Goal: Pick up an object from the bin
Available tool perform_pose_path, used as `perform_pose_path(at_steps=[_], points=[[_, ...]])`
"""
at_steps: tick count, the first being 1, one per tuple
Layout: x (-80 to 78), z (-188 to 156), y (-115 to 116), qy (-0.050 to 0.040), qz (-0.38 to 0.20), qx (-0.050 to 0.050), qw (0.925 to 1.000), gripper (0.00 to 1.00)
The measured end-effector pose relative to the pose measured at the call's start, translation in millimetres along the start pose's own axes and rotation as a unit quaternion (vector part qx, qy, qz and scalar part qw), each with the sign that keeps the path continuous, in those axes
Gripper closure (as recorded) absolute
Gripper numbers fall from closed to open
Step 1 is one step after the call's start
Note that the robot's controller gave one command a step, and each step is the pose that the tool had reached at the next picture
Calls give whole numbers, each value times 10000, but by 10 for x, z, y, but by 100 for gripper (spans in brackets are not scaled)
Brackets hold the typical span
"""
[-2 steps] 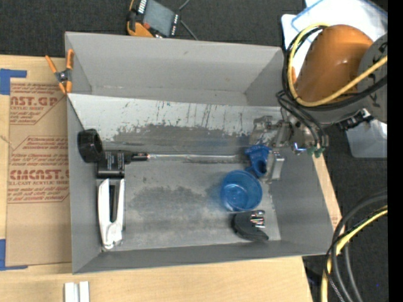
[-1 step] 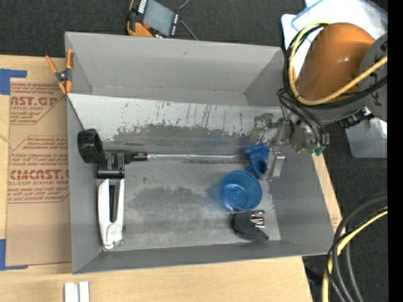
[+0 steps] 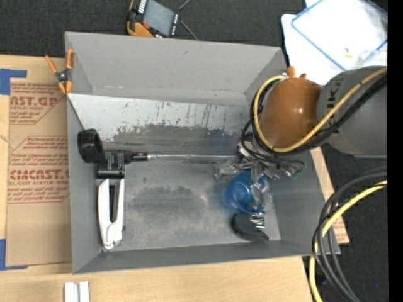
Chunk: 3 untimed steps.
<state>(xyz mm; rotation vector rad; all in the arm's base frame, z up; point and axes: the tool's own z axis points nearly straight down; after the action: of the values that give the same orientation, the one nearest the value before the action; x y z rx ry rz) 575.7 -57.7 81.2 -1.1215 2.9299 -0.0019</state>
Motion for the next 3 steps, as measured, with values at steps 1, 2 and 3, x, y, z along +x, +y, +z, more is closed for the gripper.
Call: perform_pose_path(at_steps=[1, 2, 3], points=[[181, -348, 268, -7, 2730, -6, 9620, 0], [91, -118, 157, 2, 1362, -13, 9907, 0], [163, 43, 83, -26, 3309, -6, 9437, 0]])
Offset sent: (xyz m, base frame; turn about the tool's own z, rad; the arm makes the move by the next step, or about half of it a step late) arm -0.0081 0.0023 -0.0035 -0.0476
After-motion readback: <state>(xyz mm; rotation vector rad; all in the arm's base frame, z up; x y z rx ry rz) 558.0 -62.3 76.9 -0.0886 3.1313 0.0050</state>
